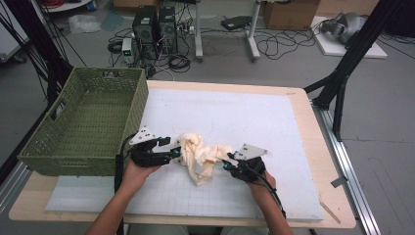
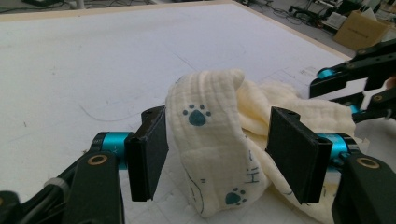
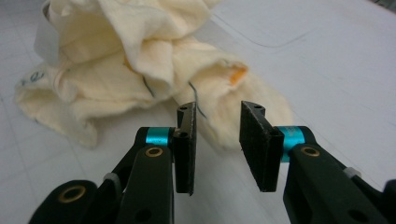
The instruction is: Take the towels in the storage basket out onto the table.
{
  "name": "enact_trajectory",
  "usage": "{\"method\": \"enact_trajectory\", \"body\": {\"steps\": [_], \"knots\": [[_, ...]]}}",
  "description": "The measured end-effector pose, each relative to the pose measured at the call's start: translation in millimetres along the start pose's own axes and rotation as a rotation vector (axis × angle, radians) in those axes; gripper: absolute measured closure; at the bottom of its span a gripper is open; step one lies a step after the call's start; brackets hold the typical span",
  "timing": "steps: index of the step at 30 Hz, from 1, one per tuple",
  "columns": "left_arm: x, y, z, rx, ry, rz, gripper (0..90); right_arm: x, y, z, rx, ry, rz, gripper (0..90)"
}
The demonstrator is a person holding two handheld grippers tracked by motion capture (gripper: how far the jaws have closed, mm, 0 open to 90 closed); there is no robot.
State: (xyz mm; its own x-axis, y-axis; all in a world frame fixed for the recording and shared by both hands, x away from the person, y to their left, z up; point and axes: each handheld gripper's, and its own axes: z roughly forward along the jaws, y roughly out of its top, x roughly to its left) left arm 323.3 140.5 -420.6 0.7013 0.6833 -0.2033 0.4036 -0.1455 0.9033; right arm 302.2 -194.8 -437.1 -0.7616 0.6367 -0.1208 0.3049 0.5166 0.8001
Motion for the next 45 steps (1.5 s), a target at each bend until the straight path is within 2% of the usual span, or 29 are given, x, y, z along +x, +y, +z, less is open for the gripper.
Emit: {"method": "enact_trajectory", "body": {"steps": [2,4,6,7,8,9,10,11,15,16,17,18,19,20,21,24,26,30,32,35,36,39,40,41,45], "knots": [[-0.1,0.0,-0.1,0.0,-0.003,0.001,38.1,3.8,3.6,12.1,0.022,0.002,-0.011,68.7],[0.0,0.1,-0.4,-0.003,-0.006,-0.003,38.0,5.7,4.4,18.7,0.066,0.005,-0.03,85.1],[0.5,0.0,-1.2,-0.004,-0.003,-0.006,38.0,4.9,3.1,15.5,0.079,0.018,-0.024,86.9],[0.6,0.0,-1.6,-0.005,-0.002,-0.01,38.1,4.0,2.2,10.6,0.069,0.019,-0.013,87.0],[0.6,-0.1,-1.6,-0.006,-0.001,-0.013,38.1,1.6,-0.4,-3.0,0.052,0.011,0.002,86.9],[0.6,-0.1,-1.7,-0.005,-0.001,-0.012,38.1,1.6,-0.4,-3.0,0.052,0.011,0.002,86.9],[0.5,0.0,-1.4,-0.004,0.001,-0.008,38.1,-2.6,-5.6,-17.2,0.049,-0.002,0.017,87.0],[0.2,0.0,-1.2,-0.001,0.002,-0.005,38.1,-2.6,-5.6,-17.2,0.049,-0.002,0.017,87.0],[-1.4,-0.2,0.6,0.007,-0.002,0.0,38.1,-14.2,-19.4,-39.7,0.094,-0.042,0.045,86.6],[-1.4,-0.3,1.0,0.009,-0.002,0.001,38.1,-20.7,-26.8,-46.0,0.115,-0.058,0.081,79.1],[-1.4,-0.4,1.3,0.012,-0.003,0.002,38.1,-20.7,-26.8,-46.0,0.115,-0.058,0.081,79.1],[-1.7,-0.7,2.1,0.015,-0.005,-0.001,38.1,-24.2,-31.8,-51.2,0.098,-0.076,0.114,70.6],[-1.7,-0.7,2.1,0.015,-0.005,-0.001,38.1,-24.2,-31.8,-51.2,0.098,-0.076,0.114,70.6],[-1.7,-0.7,2.1,0.016,-0.006,0.001,38.1,-24.1,-31.2,-57.0,0.062,-0.088,0.129,63.3],[-1.7,-0.6,2.2,0.014,-0.006,0.0,38.1,-24.1,-31.2,-57.0,0.062,-0.088,0.129,63.3],[-1.1,-0.7,2.1,0.011,-0.007,-0.003,38.0,-21.0,-23.3,-64.2,-0.001,-0.078,0.107,56.7],[-0.9,-0.7,1.9,0.01,-0.005,-0.004,38.0,-15.6,-16.4,-66.4,-0.047,-0.051,0.084,49.9],[-2.1,-0.8,2.6,0.014,-0.01,-0.001,37.9,-0.7,0.0,-57.6,-0.079,-0.013,0.023,41.9],[-2.4,-0.6,2.3,0.014,-0.014,-0.001,37.9,4.8,8.0,-49.4,-0.069,0.005,-0.016,45.9],[-1.7,-0.6,2.1,0.011,-0.013,-0.001,38.0,4.6,19.3,-39.7,-0.031,0.014,-0.078,77.2],[-1.6,-0.6,2.0,0.01,-0.015,-0.001,38.2,1.8,23.6,-38.4,-0.024,0.004,-0.088,82.3],[-1.9,-0.6,2.3,0.01,-0.02,0.001,39.1,-13.2,37.7,-36.3,-0.039,-0.042,-0.076,85.9],[-2.1,-0.7,2.6,0.012,-0.021,0.001,39.1,-25.3,45.3,-33.5,-0.031,-0.075,-0.064,86.2],[-2.1,-0.6,2.9,0.014,-0.021,0.004,39.1,-25.3,45.3,-33.5,-0.031,-0.075,-0.064,86.2],[-2.7,-1.0,4.1,0.015,-0.025,0.0,39.2,-51.1,55.2,-23.7,-0.017,-0.135,-0.021,86.4]]}}
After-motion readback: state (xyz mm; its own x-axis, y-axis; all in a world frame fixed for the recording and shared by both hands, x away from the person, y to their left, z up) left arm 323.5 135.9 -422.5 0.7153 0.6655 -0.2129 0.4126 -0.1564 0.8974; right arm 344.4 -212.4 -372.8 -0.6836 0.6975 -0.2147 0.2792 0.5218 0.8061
